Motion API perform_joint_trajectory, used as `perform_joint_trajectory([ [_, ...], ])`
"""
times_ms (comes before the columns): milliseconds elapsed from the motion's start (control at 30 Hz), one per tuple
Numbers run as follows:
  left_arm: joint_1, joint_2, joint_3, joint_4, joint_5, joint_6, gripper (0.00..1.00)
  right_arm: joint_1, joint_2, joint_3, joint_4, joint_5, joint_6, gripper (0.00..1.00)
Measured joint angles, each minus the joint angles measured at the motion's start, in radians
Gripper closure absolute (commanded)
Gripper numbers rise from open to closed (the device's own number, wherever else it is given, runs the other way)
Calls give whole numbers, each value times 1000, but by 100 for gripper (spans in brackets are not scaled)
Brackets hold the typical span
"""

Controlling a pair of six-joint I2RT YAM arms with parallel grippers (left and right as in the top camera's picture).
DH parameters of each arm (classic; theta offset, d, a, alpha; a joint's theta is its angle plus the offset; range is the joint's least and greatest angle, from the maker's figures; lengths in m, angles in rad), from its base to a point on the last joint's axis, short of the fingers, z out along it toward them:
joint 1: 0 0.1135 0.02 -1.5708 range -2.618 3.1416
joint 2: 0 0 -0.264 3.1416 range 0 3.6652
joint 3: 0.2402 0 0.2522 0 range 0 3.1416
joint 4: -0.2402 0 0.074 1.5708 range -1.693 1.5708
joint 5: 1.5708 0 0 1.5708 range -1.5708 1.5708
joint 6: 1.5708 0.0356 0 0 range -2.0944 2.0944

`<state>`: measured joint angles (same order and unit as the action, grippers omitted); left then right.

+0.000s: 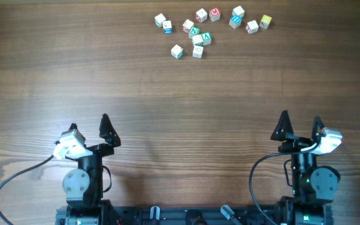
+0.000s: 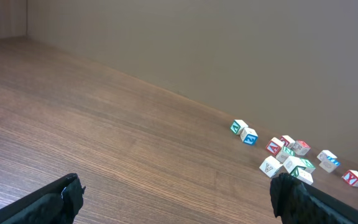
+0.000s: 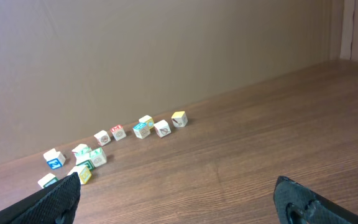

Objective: Form a tower

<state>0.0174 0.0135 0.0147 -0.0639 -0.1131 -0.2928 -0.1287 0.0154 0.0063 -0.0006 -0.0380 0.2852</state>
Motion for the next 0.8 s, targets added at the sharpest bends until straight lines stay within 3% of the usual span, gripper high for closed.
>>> perform_joint_trajectory([
  [800, 0, 0, 0, 0, 0, 0, 0, -23, 0, 0, 0, -7, 0, 0],
])
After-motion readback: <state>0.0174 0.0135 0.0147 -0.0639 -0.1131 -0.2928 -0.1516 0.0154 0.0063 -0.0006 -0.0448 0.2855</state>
